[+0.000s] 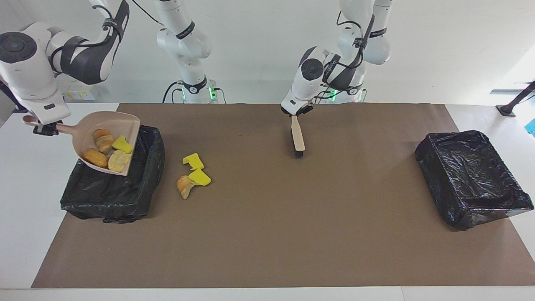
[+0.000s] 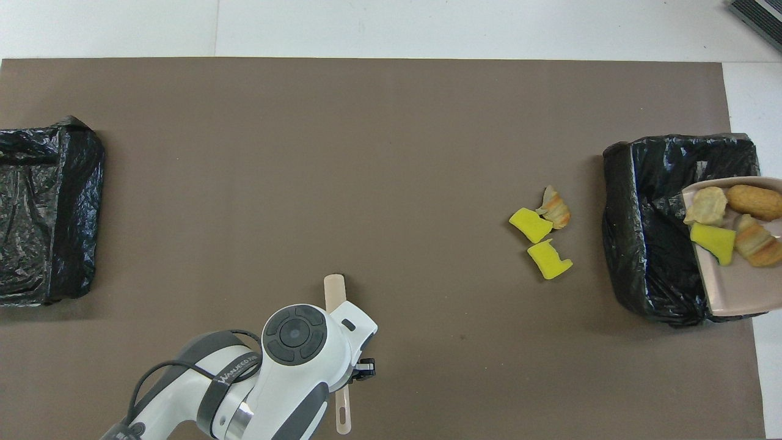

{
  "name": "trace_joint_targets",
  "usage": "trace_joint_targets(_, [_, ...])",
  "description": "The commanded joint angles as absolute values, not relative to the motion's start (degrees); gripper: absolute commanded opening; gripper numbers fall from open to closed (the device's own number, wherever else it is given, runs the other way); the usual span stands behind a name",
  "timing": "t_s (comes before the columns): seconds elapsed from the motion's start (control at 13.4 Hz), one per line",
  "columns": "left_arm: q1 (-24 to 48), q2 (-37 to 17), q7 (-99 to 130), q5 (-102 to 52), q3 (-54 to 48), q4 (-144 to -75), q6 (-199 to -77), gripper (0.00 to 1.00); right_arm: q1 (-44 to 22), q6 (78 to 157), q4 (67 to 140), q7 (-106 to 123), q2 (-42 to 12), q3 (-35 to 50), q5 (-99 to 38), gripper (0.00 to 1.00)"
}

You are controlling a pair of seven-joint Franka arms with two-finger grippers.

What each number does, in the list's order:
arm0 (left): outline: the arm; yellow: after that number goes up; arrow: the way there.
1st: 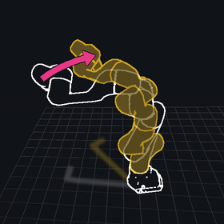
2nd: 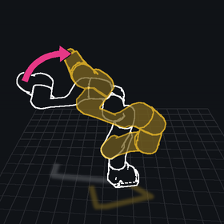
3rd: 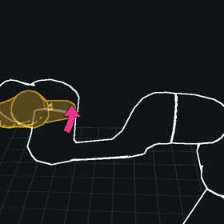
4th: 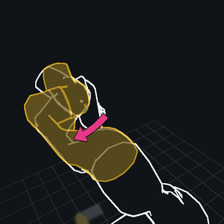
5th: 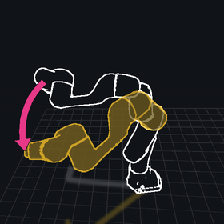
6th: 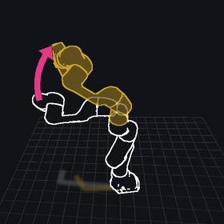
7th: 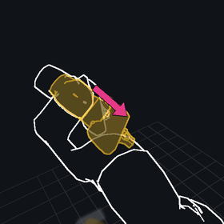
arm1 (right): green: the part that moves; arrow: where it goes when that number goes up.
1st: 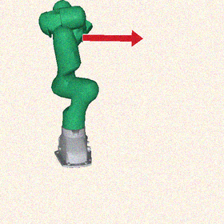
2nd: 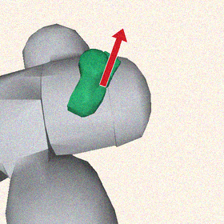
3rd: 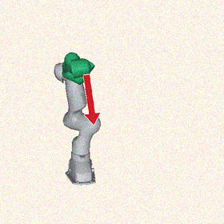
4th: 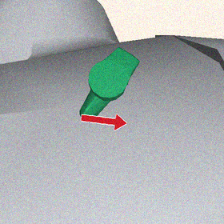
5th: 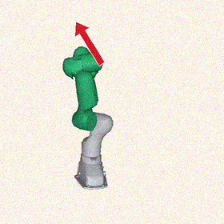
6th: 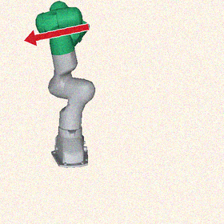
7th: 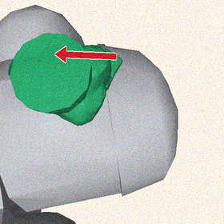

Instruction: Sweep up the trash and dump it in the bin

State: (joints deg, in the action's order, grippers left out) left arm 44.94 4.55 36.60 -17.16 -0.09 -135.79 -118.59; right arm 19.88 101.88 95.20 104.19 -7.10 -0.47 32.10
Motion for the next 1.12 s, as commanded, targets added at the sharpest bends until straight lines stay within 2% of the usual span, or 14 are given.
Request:
trace_joint_targets(0.0, [46.4,5.5,39.2,-18.0,0.5,-138.1,-121.5,0.02,21.1,104.4,97.7,107.4,-5.7,0.0,41.0,0.0])
trace_joint_targets(0.07, [46.4,5.5,39.8,-18.0,0.5,-138.0,-121.4,0.21,20.6,104.4,97.1,107.2,-6.2,0.0,42.9,0.0])
trace_joint_targets(0.15, [46.2,5.3,39.3,-18.0,0.6,-137.6,-121.2,0.94,20.2,104.3,96.4,106.4,-6.3,0.7,44.9,0.0])
trace_joint_targets(0.22, [45.6,5.1,38.9,-18.0,0.8,-136.9,-120.8,1.0,17.9,104.3,96.3,105.2,-6.7,1.0,47.7,0.0])
trace_joint_targets(0.45, [41.8,5.1,39.3,-16.9,1.0,-134.8,-118.7,1.0,11.6,102.1,96.2,104.1,-6.7,0.9,53.9,0.0])
trace_joint_targets(0.75, [32.5,4.3,38.6,-12.9,0.9,-128.8,-117.2,1.0,11.0,100.8,96.2,103.4,-6.6,1.0,55.4,0.0])
trace_joint_targets(1.05, [23.1,-2.0,26.1,-10.3,0.9,-117.1,-113.3,1.0,10.2,100.5,96.2,104.0,-6.2,0.9,54.7,0.0])
